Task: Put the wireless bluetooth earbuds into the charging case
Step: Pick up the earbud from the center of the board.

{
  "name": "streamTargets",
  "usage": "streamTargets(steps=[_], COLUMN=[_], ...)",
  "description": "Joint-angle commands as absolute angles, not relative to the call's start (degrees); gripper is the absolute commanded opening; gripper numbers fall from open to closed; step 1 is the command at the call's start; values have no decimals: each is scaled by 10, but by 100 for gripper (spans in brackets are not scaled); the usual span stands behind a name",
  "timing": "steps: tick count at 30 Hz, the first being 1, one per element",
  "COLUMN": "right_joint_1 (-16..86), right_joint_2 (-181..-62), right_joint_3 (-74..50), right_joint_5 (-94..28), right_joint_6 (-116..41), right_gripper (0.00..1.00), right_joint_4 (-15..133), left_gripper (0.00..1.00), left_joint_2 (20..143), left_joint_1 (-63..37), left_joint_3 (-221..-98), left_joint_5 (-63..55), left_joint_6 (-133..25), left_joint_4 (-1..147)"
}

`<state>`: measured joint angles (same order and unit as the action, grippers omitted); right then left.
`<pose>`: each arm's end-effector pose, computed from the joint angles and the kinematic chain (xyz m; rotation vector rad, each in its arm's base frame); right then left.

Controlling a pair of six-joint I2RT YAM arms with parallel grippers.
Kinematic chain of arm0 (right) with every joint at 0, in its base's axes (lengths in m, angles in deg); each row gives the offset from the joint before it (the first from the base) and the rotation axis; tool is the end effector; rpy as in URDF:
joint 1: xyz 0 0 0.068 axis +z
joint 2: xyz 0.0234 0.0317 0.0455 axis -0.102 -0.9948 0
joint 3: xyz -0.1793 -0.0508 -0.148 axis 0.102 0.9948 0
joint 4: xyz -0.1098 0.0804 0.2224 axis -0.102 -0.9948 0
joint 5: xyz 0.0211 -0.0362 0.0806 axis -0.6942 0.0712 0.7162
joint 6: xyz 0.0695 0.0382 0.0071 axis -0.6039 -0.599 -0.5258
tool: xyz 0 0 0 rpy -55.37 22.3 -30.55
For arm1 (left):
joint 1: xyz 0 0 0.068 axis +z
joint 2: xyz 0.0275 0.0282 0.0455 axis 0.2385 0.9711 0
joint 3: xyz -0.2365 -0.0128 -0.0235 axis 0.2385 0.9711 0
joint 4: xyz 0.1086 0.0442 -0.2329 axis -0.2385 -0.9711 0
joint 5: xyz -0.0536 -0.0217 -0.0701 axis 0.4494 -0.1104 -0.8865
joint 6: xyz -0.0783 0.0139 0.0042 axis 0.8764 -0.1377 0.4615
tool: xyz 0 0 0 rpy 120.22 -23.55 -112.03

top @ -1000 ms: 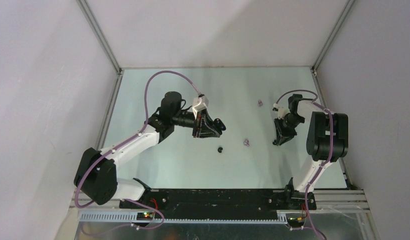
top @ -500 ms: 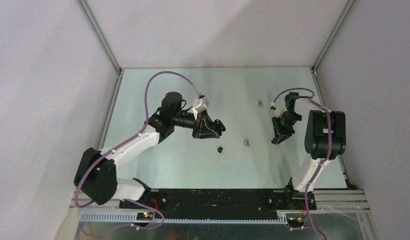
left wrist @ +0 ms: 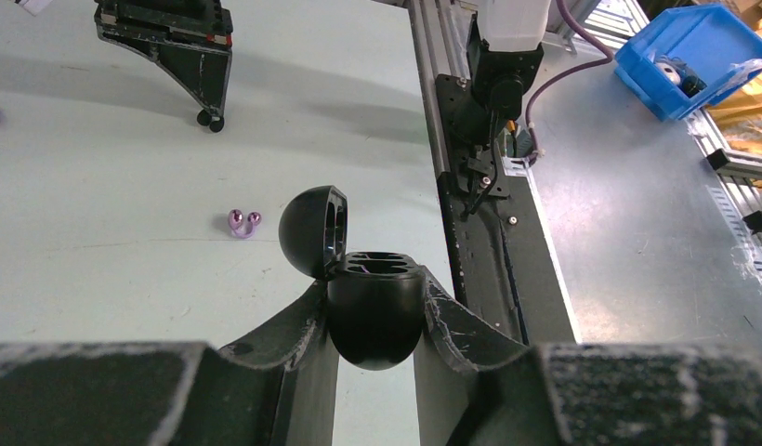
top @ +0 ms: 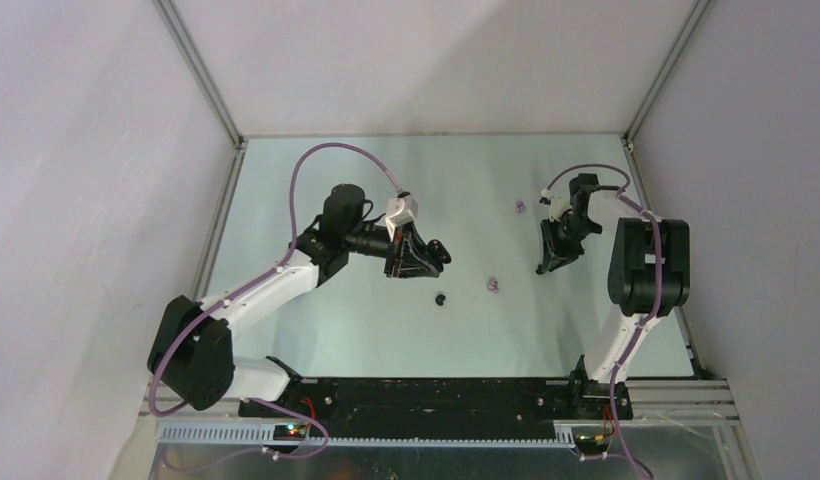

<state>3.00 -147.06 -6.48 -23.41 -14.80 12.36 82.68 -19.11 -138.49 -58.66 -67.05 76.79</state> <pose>0.3322 0.0043 0.0961 -0.3643 2.9350 0.4286 0.2294 -0.2211 0.2472 1.2743 1.4914 -1.4046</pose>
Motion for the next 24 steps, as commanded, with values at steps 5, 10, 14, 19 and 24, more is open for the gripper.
streamTargets(steps=[5, 10, 14, 19, 24], right_joint_1=[30, 36, 37, 38, 38], right_joint_2=[-1487, -1499, -1505, -1501, -1493], right_joint_3=[-92, -93, -93, -93, -93], right_joint_5=[-223, -212, -199, -191, -173], right_joint_6=[-177, -187, -192, -195, -192], right_gripper=[26, 26, 25, 22, 12], right_joint_4=[135, 135, 140, 147, 148], left_gripper=[0, 0, 0, 0, 0], left_joint_2=[803, 803, 803, 803, 804], left_joint_1=[-198, -198, -197, -198, -199], left_joint_3=[-1387, -1386, -1387, -1388, -1388], left_joint_5=[-585, -584, -583, -583, -582], left_joint_6=[-690, -693, -696, -697, -698], left_joint_4=[772, 770, 768, 766, 764])
